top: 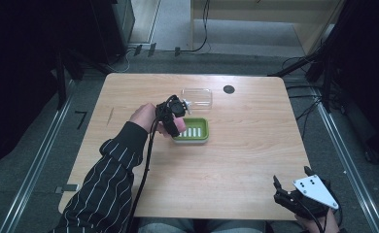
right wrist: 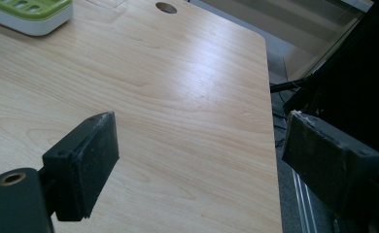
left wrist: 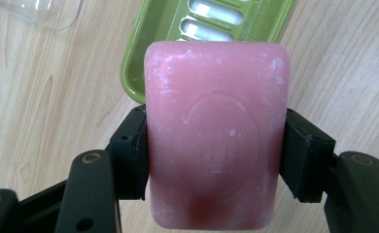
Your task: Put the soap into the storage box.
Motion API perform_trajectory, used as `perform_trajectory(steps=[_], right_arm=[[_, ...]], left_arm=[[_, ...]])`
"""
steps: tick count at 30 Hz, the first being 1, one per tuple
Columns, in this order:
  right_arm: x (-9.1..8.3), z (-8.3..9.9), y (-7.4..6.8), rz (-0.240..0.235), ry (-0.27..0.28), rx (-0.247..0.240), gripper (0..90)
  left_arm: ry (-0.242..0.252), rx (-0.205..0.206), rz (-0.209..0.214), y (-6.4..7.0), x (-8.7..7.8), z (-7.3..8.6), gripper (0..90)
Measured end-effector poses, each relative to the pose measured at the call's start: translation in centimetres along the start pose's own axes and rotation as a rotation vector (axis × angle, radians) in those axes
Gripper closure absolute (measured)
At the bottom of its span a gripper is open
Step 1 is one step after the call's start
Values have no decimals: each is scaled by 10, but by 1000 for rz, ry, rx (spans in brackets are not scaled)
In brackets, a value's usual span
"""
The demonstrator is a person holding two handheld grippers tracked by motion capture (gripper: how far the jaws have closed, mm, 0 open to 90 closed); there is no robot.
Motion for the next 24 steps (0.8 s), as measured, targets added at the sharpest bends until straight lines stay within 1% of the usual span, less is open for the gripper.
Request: perform_trajectory(steps=[5, 7, 13, 15, 16, 19, 21, 24], right_arm=[[-1, 1, 1, 3, -2, 2, 139], [-2, 1, 1, 5, -3, 2, 139], [-3, 2, 2, 9, -6, 4, 139], [-4, 2, 2, 11, -5, 3, 139], [-3, 2, 2, 10, -5, 2, 139], [-4, 2, 2, 12, -7, 5, 139], [-4, 3, 3, 12, -8, 4, 139], [-4, 3, 3, 12, -8, 4, 139]], left_arm=[[9, 21, 1, 0, 2, -4, 383], [14, 22, 0, 0, 4, -5, 383], [14, 58, 10, 1, 9, -10, 383], [18, 60, 13, 2, 11, -12, 383], [11, 67, 16, 2, 12, -12, 383], [13, 71, 13, 1, 15, -13, 383], [10, 90, 13, 1, 17, -13, 383], [17, 98, 14, 1, 19, -15, 383]])
Point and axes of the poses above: each handheld gripper's, and its own axes: x roughly forward along the jaws, z roughly out of its underside, y roughly to its right, the point moved 10 cm from there along x, roughly forward along the jaws, and after that the axes turned 14 degrees about y, right-handed, at the moved point
